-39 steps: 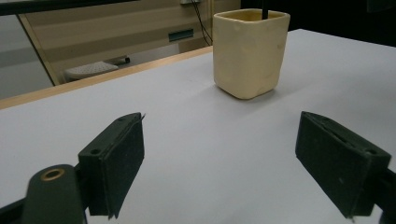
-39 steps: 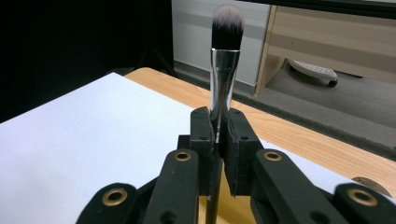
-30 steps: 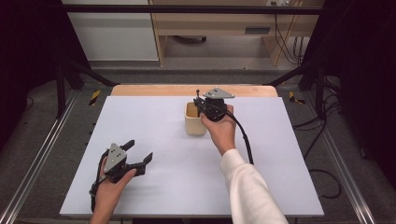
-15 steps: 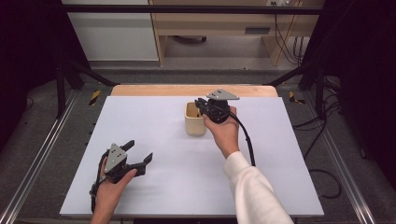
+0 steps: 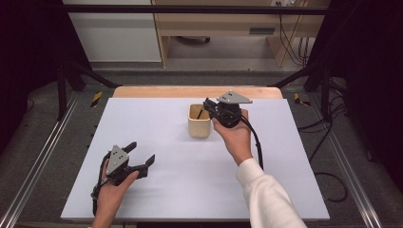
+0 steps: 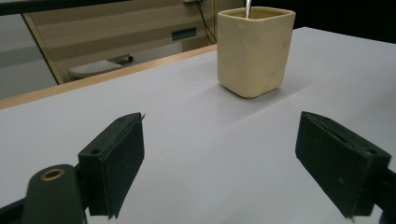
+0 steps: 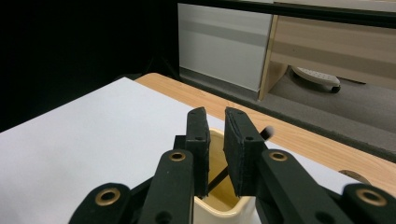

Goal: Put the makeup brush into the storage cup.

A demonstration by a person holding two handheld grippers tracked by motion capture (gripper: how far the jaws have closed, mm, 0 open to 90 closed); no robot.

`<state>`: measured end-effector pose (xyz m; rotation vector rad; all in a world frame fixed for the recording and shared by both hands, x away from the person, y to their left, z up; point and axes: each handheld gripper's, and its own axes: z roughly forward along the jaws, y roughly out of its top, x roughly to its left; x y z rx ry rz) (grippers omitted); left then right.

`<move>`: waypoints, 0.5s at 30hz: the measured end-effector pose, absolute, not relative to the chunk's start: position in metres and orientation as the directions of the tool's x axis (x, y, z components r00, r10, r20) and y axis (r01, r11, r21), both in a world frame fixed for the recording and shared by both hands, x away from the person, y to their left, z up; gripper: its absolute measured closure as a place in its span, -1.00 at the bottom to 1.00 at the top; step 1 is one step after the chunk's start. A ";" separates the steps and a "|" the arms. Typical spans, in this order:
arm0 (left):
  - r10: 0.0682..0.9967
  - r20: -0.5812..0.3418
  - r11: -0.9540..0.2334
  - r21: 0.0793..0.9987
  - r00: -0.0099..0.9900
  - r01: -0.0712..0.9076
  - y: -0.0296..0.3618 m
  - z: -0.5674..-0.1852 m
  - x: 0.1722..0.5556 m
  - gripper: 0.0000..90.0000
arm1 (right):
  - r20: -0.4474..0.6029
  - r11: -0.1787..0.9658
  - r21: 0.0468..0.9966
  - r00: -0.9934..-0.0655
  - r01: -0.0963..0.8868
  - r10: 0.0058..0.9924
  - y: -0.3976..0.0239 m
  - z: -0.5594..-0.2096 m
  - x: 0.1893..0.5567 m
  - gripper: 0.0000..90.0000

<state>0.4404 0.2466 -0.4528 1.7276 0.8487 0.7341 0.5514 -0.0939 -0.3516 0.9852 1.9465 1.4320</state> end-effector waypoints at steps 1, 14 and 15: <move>0.821 0.078 -0.224 0.955 0.565 0.194 0.246 -0.453 0.441 -0.66 | 0.008 0.174 0.954 -0.597 0.246 0.802 -0.094 -0.351 0.551 0.77; 0.818 0.074 -0.220 0.956 0.570 0.192 0.247 -0.453 0.439 -0.67 | 0.019 0.146 0.961 -0.584 0.234 0.811 -0.100 -0.360 0.538 0.38; 0.816 0.075 -0.222 0.956 0.573 0.191 0.247 -0.453 0.439 -0.67 | 0.026 0.137 0.962 -0.579 0.236 0.815 -0.101 -0.360 0.536 0.33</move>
